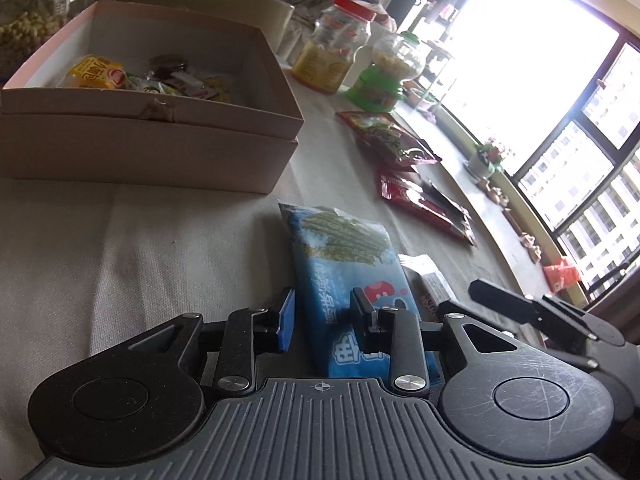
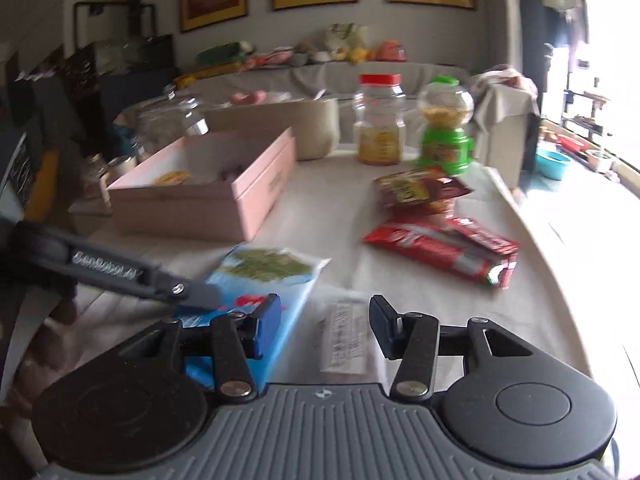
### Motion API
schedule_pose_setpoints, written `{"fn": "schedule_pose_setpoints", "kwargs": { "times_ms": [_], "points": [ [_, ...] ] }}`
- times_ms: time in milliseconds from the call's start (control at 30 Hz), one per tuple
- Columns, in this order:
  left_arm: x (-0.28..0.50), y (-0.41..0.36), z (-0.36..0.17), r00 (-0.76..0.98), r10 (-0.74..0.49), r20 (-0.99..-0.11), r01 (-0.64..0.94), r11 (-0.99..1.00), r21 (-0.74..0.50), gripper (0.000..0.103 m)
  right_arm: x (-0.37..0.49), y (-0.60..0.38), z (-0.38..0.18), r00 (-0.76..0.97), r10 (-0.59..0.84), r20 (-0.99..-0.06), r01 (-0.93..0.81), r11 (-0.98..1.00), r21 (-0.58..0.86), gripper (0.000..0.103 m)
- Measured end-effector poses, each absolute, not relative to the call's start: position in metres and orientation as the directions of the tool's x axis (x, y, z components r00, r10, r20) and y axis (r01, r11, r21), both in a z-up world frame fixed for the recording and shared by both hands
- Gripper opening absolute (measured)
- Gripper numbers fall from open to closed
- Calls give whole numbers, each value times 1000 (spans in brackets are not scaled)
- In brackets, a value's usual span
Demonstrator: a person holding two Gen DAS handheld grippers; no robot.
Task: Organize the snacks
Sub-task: 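Close left tool on blue bag and lift while right tool closes on clear packet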
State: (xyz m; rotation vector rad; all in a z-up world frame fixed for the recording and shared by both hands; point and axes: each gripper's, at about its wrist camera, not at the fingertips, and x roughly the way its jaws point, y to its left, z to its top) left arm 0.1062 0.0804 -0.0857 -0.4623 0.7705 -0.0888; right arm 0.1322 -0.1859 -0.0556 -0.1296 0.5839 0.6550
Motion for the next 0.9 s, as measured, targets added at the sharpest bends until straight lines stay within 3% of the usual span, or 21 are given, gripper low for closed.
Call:
{"fn": "schedule_pose_setpoints", "kwargs": {
  "times_ms": [367, 900],
  "points": [
    [117, 78, -91, 728, -277, -627, -63, 884, -464, 34, 126, -175, -67, 629, 525, -573, -621, 783, 35, 48],
    [71, 49, -37, 739, -342, -580, 59, 891, -450, 34, 100, -200, -63, 603, 584, -544, -629, 767, 126, 44]
  ]
}}
